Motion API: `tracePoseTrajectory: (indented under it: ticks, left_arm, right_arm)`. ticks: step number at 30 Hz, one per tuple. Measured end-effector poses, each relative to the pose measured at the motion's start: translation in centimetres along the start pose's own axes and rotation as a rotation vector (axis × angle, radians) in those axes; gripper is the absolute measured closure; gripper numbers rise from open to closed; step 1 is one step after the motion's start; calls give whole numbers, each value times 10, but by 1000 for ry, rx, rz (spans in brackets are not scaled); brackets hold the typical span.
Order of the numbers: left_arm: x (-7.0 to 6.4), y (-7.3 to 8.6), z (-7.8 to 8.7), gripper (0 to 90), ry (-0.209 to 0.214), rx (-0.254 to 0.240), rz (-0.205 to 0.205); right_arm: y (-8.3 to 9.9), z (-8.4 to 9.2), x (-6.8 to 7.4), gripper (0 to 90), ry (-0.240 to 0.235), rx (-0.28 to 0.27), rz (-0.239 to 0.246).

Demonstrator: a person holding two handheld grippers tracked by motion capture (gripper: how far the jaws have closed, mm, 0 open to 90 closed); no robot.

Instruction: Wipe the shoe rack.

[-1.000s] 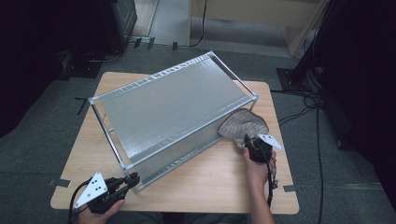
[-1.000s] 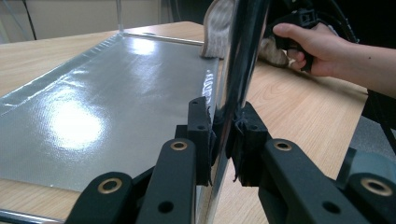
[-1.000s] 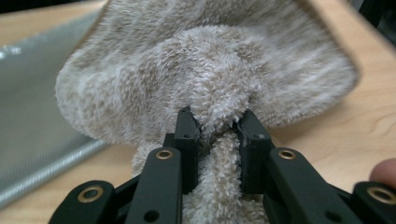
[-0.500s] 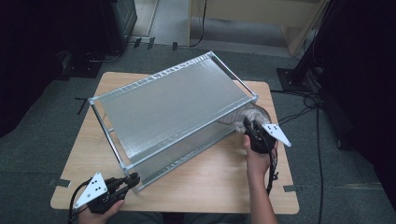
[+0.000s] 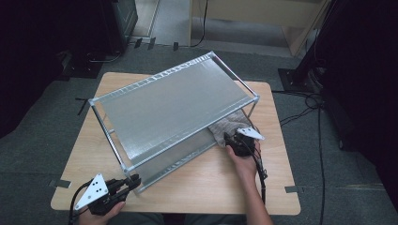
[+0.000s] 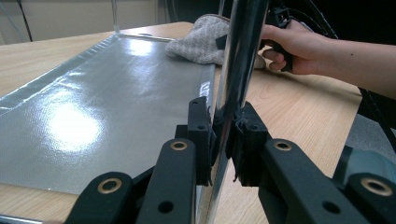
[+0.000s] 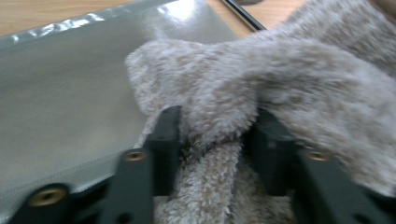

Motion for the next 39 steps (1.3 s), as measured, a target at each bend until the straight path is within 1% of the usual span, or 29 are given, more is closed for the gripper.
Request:
tracePoseTrajectory:
  ticks: [1, 2, 3, 4, 5, 6, 7, 9, 10, 12, 13, 14, 15, 16, 18, 20, 22, 24, 25, 27, 28, 29, 30, 31, 33, 36, 37, 39]
  left_arm:
    - [0, 0, 0, 797, 0, 1, 0]
    - [0, 0, 0, 798, -1, 0, 0]
    - [0, 0, 0, 797, -2, 0, -1]
    - [0, 0, 0, 797, -2, 1, -1]
    - [0, 0, 0, 798, -3, 0, -2]
    - [0, 0, 0, 798, -3, 1, -2]
    - [0, 0, 0, 798, -4, 1, -2]
    - [0, 0, 0, 798, -4, 1, -3]
    - [0, 0, 0, 798, -5, 0, -3]
    - [0, 0, 0, 798, -4, 1, -3]
    - [0, 0, 0, 798, -4, 0, -3]
    - [0, 0, 0, 798, -3, 0, -3]
    - [0, 0, 0, 798, -2, 0, -3]
    - [0, 0, 0, 798, -1, 0, -1]
    - [0, 0, 0, 797, -1, -1, 0]
    - [0, 0, 0, 797, -1, -2, 1]
    - [0, 0, 0, 797, -1, -2, 1]
    - [0, 0, 0, 797, 0, -2, 2]
    - [0, 0, 0, 797, 1, -2, 4]
    - [0, 0, 0, 796, 1, -2, 4]
    - [0, 0, 0, 796, 1, -2, 6]
    - [0, 0, -1, 796, 2, -2, 6]
    - [0, 0, -1, 796, 1, -2, 6]
    - [-1, 0, -1, 796, 1, -3, 5]
    - [-1, 0, -1, 796, 0, -2, 2]
    - [-1, 0, -1, 796, 0, -3, 3]
    - [-1, 0, -1, 796, -1, -3, 4]
    - [-1, 0, -1, 796, -1, -3, 6]
  right_arm:
    - [-2, 1, 2, 472, -2, -18, 17]
    - [-4, 2, 3, 430, -2, -28, 22]
    - [-7, 3, 4, 366, 12, -49, 35]
    - [-10, 3, 3, 328, 30, -63, 49]
    - [-11, 3, 3, 295, 42, -58, 50]
    - [-12, 2, 4, 265, 45, -52, 50]
    - [-13, -1, 4, 254, 51, -47, 55]
    - [-13, -7, 6, 261, 71, -9, 56]
    - [-11, -11, 7, 290, 75, 12, 67]
    - [-6, -20, 6, 425, 118, 50, 81]
    - [-3, -22, 6, 494, 127, 65, 68]
    - [-3, -22, 5, 565, 128, 53, 62]
    - [-3, -21, 6, 622, 113, 43, 37]
    - [-3, -21, 7, 651, 96, 42, 18]
    - [-2, -19, 15, 676, 60, 46, -2]
    - [0, -18, 24, 678, 32, 49, 25]
    - [5, -17, 37, 678, -3, 49, 57]
    - [10, -15, 53, 677, -42, 52, 81]
    - [12, -14, 61, 676, -64, 53, 101]
    - [19, -11, 80, 671, -121, 56, 133]
    - [20, -11, 86, 670, -132, 60, 142]
    - [23, -10, 97, 668, -149, 68, 168]
    - [24, -9, 103, 666, -160, 73, 185]
    - [27, -7, 115, 665, -186, 83, 195]
    - [32, -5, 131, 661, -227, 87, 211]
    - [41, -2, 155, 659, -268, 83, 250]
    - [43, -1, 162, 659, -284, 78, 251]
    - [48, 3, 174, 656, -323, 86, 253]
Point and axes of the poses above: each handheld gripper's, and its own axes: z roughly backward along the jaws, y roughly out of its underside, x roughly to its left, the point moved 7 cm from there along -z, roughly forward along the jaws, and after that the axes turned 3 degrees about x, right-handed, at the moved point
